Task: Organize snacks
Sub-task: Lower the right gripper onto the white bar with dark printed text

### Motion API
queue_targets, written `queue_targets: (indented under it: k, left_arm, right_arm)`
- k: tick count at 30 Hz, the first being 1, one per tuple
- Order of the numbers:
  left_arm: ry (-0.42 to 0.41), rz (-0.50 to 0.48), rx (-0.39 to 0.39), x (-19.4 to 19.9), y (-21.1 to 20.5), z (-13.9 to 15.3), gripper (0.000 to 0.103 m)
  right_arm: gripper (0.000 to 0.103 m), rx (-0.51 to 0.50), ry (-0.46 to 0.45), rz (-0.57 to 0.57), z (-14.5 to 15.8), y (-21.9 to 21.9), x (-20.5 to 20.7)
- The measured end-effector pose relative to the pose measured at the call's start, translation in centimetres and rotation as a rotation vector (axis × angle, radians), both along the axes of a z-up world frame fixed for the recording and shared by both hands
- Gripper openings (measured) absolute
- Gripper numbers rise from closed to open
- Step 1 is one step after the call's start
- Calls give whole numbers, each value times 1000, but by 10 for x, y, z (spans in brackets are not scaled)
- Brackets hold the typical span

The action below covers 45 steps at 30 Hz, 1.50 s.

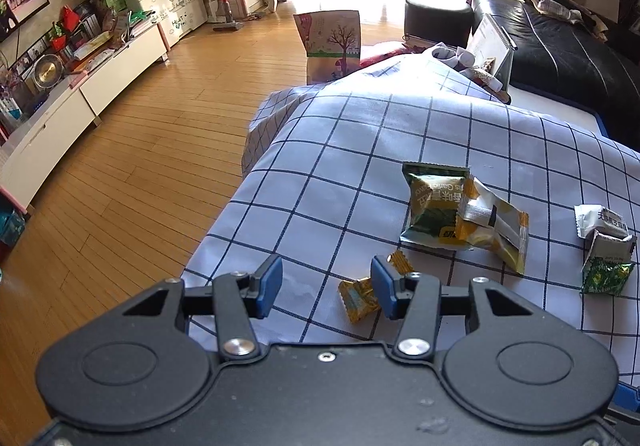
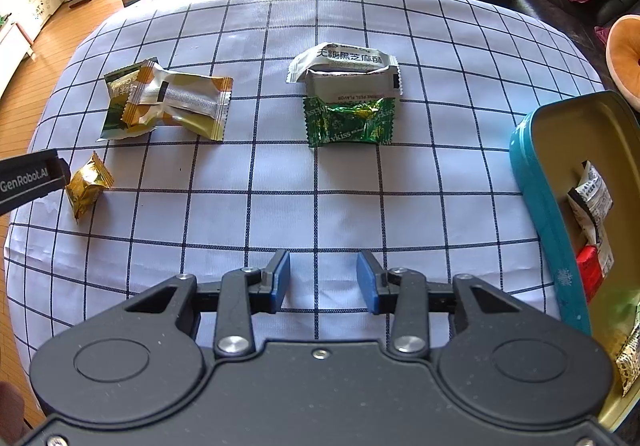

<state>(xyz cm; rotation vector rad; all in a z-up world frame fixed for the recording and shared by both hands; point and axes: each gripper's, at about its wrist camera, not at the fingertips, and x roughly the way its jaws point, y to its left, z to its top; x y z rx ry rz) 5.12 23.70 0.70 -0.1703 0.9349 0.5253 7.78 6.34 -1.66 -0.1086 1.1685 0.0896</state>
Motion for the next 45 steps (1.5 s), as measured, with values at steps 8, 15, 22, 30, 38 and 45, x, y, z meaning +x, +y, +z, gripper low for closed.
queue_targets:
  k: [8, 15, 22, 30, 38, 45]
  left_arm:
    - [0, 57, -48, -4, 18, -2, 52]
    - [16, 66, -63, -4, 28, -7, 52]
    - [26, 45, -62, -2, 26, -10, 51]
    - [29, 21, -57, -1, 23, -10, 52]
    - [33, 6, -36, 1, 19, -11, 51]
    - [26, 3, -40, -1, 18, -9, 51]
  right_arm:
    - [48, 51, 11, -20, 3, -11, 12]
    - [48, 77, -32, -97, 19, -29, 37]
    - [48, 100, -108, -151, 37, -37, 75]
    - [48, 107, -155, -212, 28, -40, 115]
    - [48, 159, -46, -197, 2, -45, 111]
    - [48, 160, -27, -154, -1, -52, 63]
